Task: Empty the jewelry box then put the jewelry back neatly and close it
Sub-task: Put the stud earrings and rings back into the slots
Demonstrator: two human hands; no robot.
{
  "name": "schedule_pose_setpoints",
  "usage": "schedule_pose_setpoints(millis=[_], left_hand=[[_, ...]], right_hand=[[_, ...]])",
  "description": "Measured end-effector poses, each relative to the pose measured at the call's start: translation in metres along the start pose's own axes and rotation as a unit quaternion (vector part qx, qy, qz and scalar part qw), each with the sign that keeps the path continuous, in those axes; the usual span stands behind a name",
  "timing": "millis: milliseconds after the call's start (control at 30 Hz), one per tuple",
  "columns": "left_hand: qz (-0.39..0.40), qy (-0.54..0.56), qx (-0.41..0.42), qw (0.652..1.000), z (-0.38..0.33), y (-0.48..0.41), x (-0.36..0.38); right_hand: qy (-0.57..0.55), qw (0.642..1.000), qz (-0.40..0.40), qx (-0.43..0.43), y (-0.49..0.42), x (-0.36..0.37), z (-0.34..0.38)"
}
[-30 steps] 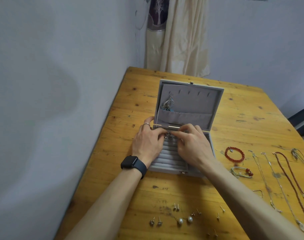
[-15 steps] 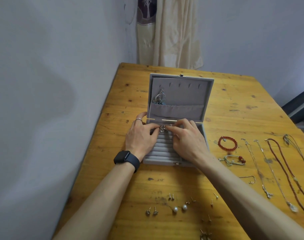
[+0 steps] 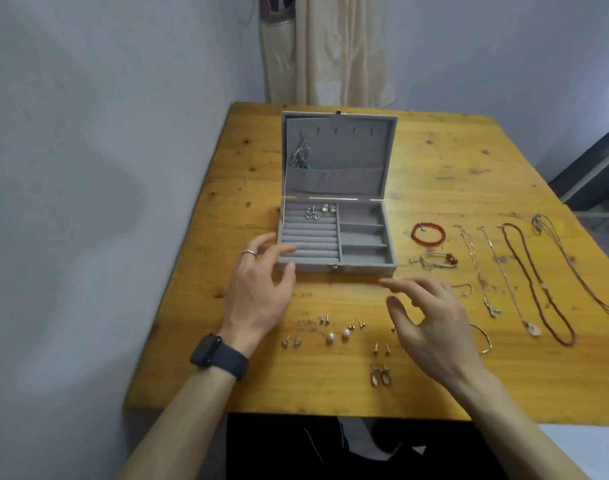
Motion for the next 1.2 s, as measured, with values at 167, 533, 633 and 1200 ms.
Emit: schedule_pose_setpoints(millis=[167, 533, 633, 1200], left_hand=[[0.002, -0.015, 0.047, 0.999, -0.043, 0.056, 0.023], [0.142, -0.047, 0.008, 0.989, -0.081, 0.097, 0.1], [0.139, -0.05, 0.007, 0.989, -0.082, 0.095, 0.1], [0.137, 0.245, -0.003, 0.96, -0.061, 0.05, 0.031]], right_hand=[[-0.041, 0.999, 0.016, 0.014, 0.059, 0.011, -0.014], [-0.055, 0.997, 0.039, 0.043, 0.086, 0.033, -0.031], [-0.026, 0.998, 0.027, 0.043, 0.085, 0.036, -0.027], [-0.08, 0.993, -0.046, -0.078, 0.054, -0.013, 0.012]])
Point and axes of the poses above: each hand's wrist, its own y-axis away from the middle knuckle, its own x-axis out of the palm, z = x × y, the point moved 9 cm from there along -y, towards the middle knuckle, and after that the axes turned 15 degrees about z, right-handed, at the moved point
